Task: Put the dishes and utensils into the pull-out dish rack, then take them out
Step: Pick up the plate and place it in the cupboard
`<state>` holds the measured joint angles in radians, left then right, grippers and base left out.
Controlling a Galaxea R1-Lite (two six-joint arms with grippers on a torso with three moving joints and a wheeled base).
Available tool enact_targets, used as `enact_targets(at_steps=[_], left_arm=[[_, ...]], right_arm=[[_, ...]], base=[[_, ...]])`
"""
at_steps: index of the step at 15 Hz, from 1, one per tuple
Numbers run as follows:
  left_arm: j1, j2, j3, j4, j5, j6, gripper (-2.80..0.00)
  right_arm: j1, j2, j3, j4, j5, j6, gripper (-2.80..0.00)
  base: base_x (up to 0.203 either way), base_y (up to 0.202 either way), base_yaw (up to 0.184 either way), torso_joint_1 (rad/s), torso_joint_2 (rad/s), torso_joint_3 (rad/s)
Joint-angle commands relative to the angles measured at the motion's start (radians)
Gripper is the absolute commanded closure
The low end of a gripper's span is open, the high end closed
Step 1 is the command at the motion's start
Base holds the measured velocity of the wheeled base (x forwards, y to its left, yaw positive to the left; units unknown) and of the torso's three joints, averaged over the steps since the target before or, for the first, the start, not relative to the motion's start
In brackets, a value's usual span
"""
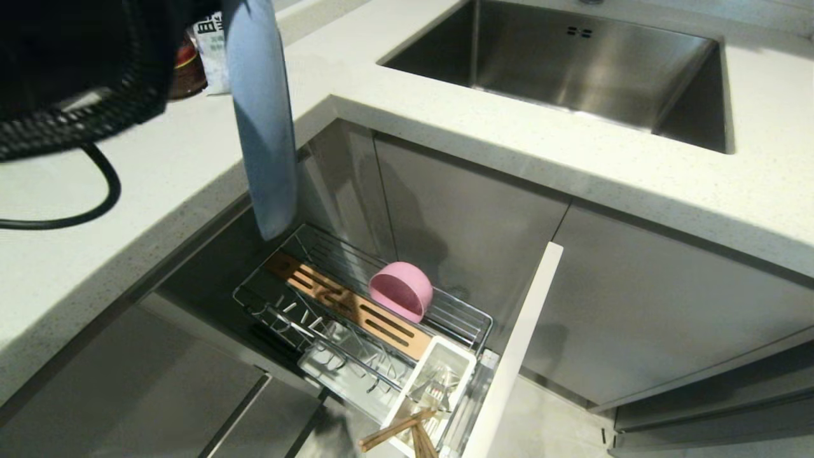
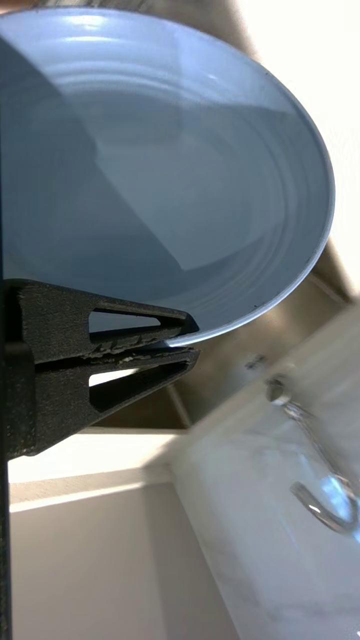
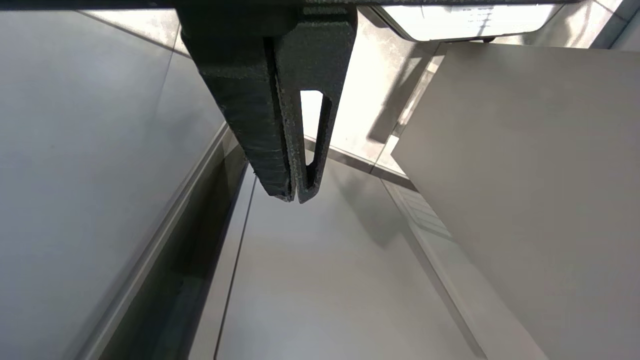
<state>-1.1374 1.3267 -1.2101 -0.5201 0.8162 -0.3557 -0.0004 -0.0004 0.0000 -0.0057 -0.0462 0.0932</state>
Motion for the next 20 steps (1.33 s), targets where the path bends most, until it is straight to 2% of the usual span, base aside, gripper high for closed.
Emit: enact_targets(at_steps=[1, 3, 5, 7, 9, 12, 13, 14, 16, 17, 20], left_arm=[[-0.025, 0.055, 0.047, -0.013, 0.054, -0.044, 0.0], [-0.059, 0.058, 0.094, -0.03, 0.115, -0.099, 0.0], [-0.061, 0.083, 0.126, -0.068, 0.186, -0.162, 0.0], [-0.058, 0.112, 0.152, -0.099, 0.252, -0.27, 0.0], [-0.056, 0.118, 0.19, -0.101, 0.276, -0.364, 0.0], [-0.017, 0.141, 0.238, -0.081, 0.298, -0.505, 0.0], [-0.008, 0.149, 0.245, -0.062, 0.305, -0.54, 0.0], [-0.001, 0.156, 0.246, -0.033, 0.317, -0.607, 0.0], [0.017, 0.17, 0.248, 0.062, 0.341, -0.729, 0.0], [0.024, 0.175, 0.25, 0.089, 0.347, -0.756, 0.0], [0.03, 0.185, 0.257, 0.242, 0.367, -0.926, 0.0]], right_arm=[[-0.001, -0.004, 0.0, 0.0, -0.001, 0.0, 0.0], [0.0, -0.004, 0.0, 0.0, 0.0, 0.0, 0.0], [-0.001, -0.004, 0.0, 0.0, 0.0, 0.0, 0.0], [-0.001, -0.004, 0.0, 0.0, 0.0, 0.0, 0.0], [-0.001, -0.004, 0.0, 0.0, -0.001, 0.0, 0.0], [0.0, -0.004, 0.0, 0.0, 0.0, 0.0, 0.0], [-0.001, -0.004, 0.0, 0.0, 0.0, 0.0, 0.0], [-0.001, -0.004, 0.0, 0.0, 0.0, 0.0, 0.0], [-0.001, -0.004, 0.0, 0.0, 0.0, 0.0, 0.0], [-0.001, -0.004, 0.0, 0.0, 0.0, 0.0, 0.0], [-0.001, -0.004, 0.0, 0.0, -0.001, 0.0, 0.0]], base=[[0.0, 0.0, 0.0, 0.0, 0.0, 0.0], [0.0, 0.0, 0.0, 0.0, 0.0, 0.0], [0.0, 0.0, 0.0, 0.0, 0.0, 0.0], [0.0, 0.0, 0.0, 0.0, 0.0, 0.0], [0.0, 0.0, 0.0, 0.0, 0.0, 0.0], [0.0, 0.0, 0.0, 0.0, 0.0, 0.0], [0.0, 0.0, 0.0, 0.0, 0.0, 0.0], [0.0, 0.0, 0.0, 0.0, 0.0, 0.0], [0.0, 0.0, 0.0, 0.0, 0.0, 0.0], [0.0, 0.0, 0.0, 0.0, 0.0, 0.0], [0.0, 0.0, 0.0, 0.0, 0.0, 0.0]])
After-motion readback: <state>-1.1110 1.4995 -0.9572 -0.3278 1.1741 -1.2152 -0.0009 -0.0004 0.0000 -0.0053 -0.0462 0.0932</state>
